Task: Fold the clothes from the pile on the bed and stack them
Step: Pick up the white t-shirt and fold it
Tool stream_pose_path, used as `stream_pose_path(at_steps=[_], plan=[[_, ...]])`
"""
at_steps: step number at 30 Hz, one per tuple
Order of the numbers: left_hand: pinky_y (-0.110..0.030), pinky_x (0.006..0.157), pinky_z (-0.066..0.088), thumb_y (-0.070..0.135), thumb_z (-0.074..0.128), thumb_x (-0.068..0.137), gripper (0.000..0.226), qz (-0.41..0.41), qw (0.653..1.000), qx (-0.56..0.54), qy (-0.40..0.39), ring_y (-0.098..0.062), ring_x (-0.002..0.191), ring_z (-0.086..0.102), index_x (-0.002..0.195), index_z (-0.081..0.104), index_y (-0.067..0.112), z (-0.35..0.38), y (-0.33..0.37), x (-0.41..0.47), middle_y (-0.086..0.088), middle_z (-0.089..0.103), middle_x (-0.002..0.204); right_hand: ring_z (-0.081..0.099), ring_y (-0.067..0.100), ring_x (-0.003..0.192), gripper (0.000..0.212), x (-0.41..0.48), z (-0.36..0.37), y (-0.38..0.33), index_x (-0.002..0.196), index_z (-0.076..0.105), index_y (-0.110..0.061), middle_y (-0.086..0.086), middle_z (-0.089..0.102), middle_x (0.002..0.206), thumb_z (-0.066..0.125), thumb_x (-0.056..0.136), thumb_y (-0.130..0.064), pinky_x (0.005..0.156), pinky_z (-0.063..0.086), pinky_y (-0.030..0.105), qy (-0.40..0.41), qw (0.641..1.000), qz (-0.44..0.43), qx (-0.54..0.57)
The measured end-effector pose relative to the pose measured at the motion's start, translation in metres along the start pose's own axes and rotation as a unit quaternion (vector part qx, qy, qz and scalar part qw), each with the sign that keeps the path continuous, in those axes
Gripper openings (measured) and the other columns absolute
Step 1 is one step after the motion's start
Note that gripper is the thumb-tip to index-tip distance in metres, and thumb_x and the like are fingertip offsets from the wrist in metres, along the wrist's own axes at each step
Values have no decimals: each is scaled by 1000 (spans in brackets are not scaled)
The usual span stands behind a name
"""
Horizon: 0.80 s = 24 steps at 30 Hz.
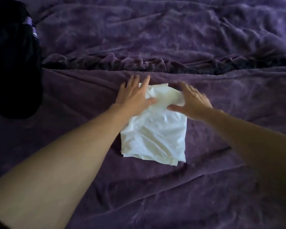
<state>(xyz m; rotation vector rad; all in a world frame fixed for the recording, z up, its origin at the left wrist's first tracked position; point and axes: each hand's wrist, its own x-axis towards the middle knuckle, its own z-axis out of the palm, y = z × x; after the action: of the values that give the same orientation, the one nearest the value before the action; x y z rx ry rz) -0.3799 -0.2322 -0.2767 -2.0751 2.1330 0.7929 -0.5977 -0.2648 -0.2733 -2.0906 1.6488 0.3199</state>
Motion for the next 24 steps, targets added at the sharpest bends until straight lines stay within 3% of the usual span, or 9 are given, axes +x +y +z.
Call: stream_pose_path(at_steps=[3, 7, 9, 12, 18, 21, 24], plan=[[-48, 105, 28, 56, 58, 84, 80, 19, 999, 28, -3, -32, 136, 31, 147, 25, 18, 8, -3, 14, -12, 37, 146, 54, 29, 117, 88, 13, 11, -8, 139, 36, -29, 4, 56, 132, 73, 67, -63, 91, 45, 43, -21, 1000, 11, -11], [-39, 86, 38, 45, 69, 78, 56, 69, 997, 33, 13, -32, 116, 50, 120, 49, 15, 8, 7, 0, -7, 57, 125, 61, 35, 101, 59, -15, 23, -16, 120, 50, -22, 9, 65, 111, 70, 73, -52, 80, 47, 41, 11, 1000, 16, -7], [-33, 72, 35, 43, 70, 77, 37, 76, 997, 13, 6, -30, 104, 56, 97, 54, 16, 2, 13, -15, -5, 61, 110, 62, 37, 91, 44, -42, 25, -12, 107, 52, -19, 11, 67, 99, 69, 76, -45, 71, 45, 40, 42, 999, 0, 16], [-31, 65, 32, 40, 72, 76, 29, 97, 995, -23, 21, -25, 94, 56, 78, 48, 23, -6, 25, -48, 1, 51, 92, 61, 39, 80, 31, -88, 20, -3, 95, 52, -18, 7, 67, 85, 70, 75, -34, 60, 36, 36, 98, 994, -23, 45], [-33, 63, 35, 16, 69, 73, 32, 180, 982, 1, 63, -28, 81, 53, 72, 38, 24, -20, 87, -134, 0, 58, 78, 60, 35, 76, 25, -198, -9, 25, 83, 54, -12, 4, 59, 81, 73, 69, -19, 54, 35, 34, 142, 986, -39, 76], [-33, 65, 34, 16, 67, 73, 20, 193, 979, 20, 60, -27, 83, 56, 76, 48, 22, -23, 134, -177, 2, 62, 81, 59, 32, 81, 22, -262, -25, 52, 85, 56, -10, 4, 59, 85, 71, 71, -18, 55, 39, 36, 148, 986, -35, 70], [-31, 66, 27, 24, 65, 79, 15, 223, 972, 45, 56, -23, 89, 58, 83, 50, 24, -22, 192, -215, 3, 64, 89, 59, 33, 77, 19, -328, -38, 89, 86, 51, -16, -1, 62, 84, 65, 73, -19, 56, 30, 33, 148, 985, -9, 87]])
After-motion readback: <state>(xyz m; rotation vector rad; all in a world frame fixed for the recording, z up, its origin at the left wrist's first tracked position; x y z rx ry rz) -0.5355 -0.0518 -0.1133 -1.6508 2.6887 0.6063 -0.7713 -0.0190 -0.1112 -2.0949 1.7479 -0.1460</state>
